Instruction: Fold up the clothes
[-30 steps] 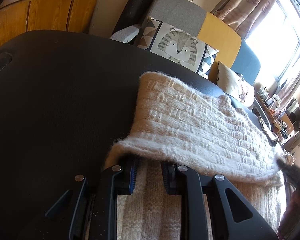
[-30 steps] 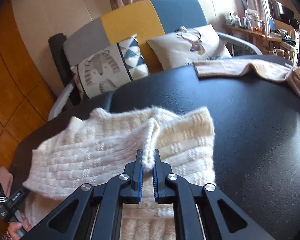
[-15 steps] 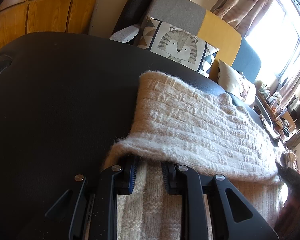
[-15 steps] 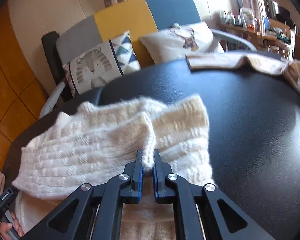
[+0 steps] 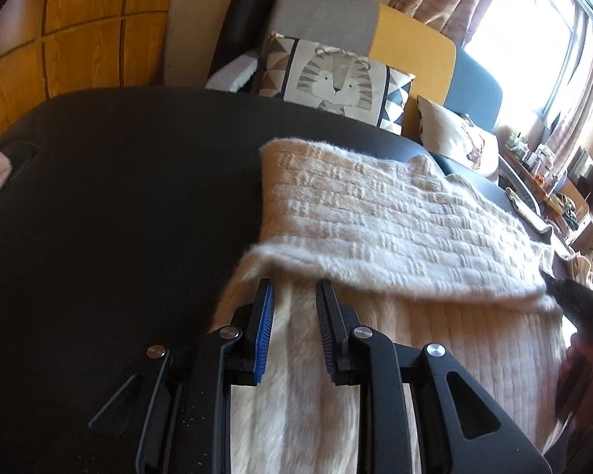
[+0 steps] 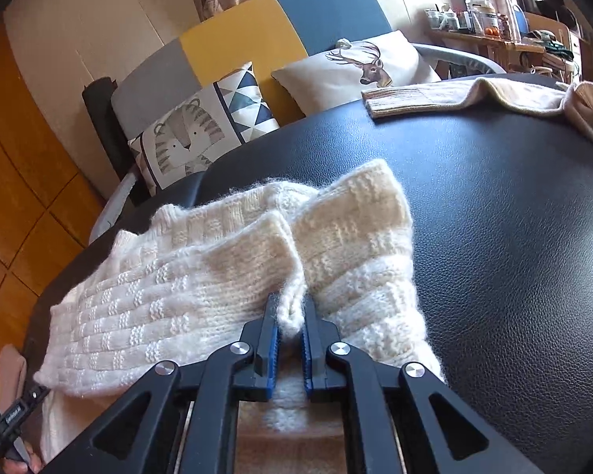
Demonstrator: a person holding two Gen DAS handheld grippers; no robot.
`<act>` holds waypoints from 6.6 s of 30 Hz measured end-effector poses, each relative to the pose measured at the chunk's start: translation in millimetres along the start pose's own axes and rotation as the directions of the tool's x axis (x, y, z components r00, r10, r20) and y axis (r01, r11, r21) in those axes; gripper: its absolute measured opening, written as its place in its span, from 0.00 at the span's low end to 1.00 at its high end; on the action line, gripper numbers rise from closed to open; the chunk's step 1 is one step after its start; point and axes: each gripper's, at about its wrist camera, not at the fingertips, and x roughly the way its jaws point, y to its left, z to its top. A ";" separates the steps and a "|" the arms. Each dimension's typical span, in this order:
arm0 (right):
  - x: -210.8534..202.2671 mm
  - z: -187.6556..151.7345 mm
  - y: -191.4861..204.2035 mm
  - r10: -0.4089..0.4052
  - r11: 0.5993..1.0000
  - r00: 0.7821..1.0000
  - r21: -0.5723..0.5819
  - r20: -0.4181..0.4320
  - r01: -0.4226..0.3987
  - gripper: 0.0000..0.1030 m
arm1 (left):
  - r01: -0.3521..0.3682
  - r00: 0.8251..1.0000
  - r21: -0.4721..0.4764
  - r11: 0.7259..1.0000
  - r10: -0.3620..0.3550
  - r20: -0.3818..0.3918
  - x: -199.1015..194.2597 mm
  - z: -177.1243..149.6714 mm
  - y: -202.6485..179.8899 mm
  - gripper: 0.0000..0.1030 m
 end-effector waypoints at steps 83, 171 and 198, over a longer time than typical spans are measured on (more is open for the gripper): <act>12.1 -12.2 74.0 0.018 0.956 1.000 -0.292 0.016 -0.012 0.21 | -0.083 0.996 0.156 0.984 0.078 0.038 75.1 43.0 -51.1 0.42; -91.2 -94.1 142.4 0.250 0.896 0.956 -0.338 -0.153 -0.288 0.27 | -0.419 0.907 0.499 0.759 0.374 0.193 26.2 2.0 -58.5 0.55; -53.1 -106.5 215.4 0.235 0.760 0.969 -0.607 -0.078 -0.233 0.17 | -0.184 0.983 0.125 0.975 0.185 0.000 19.7 5.9 19.1 0.39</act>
